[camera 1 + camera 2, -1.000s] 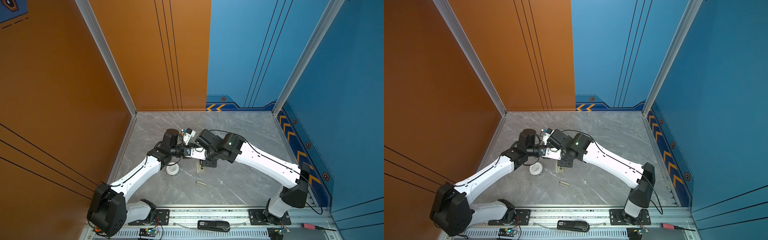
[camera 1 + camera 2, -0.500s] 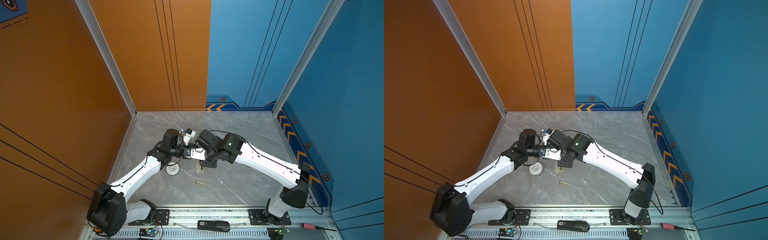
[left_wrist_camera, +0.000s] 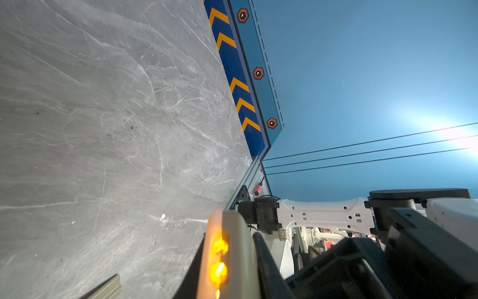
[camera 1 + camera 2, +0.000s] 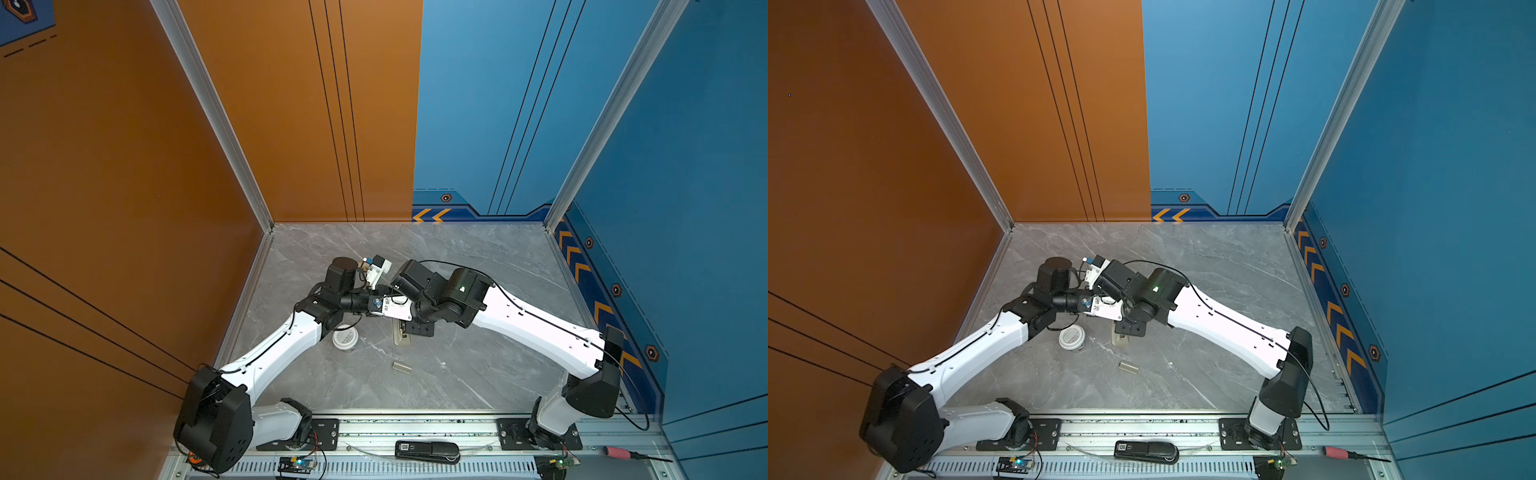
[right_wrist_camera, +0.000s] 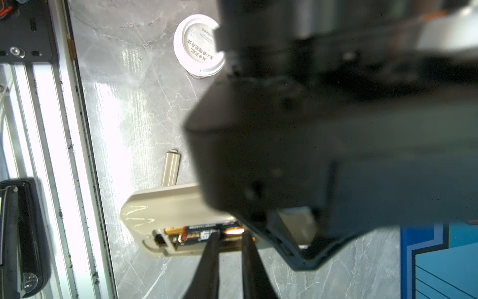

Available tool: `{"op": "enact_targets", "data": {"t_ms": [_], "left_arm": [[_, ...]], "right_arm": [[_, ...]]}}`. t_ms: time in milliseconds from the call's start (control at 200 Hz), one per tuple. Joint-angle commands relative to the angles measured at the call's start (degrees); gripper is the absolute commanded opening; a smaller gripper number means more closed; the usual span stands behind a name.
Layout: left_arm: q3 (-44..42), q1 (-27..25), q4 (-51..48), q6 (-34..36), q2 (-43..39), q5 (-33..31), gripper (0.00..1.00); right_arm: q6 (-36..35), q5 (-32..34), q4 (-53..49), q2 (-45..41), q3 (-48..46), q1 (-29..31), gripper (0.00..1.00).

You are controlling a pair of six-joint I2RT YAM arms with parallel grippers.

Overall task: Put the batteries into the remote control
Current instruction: 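Open and lift the right gripper off the remote while the left gripper lowers it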

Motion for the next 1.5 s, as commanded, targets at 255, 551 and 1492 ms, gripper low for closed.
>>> {"op": "enact_targets", "data": {"t_ms": [255,551,1492], "left_arm": [[1.0,0.5,8.3,-1.0,-3.2,5.9,0.00],[-0.2,3.2,7.3,-0.3,-4.7,5.2,0.00],[-3.3,8.2,-3.4,3.4,-10.3,-7.0,0.00]], "right_arm": [[4.9,3.7,3.1,-1.6,1.3,-0.4,0.53],[10.3,6.7,6.0,-5.4,1.3,-0.6,0.64],[35.7,8.7,12.9,-16.8,-17.8,-11.7,0.84]]}}
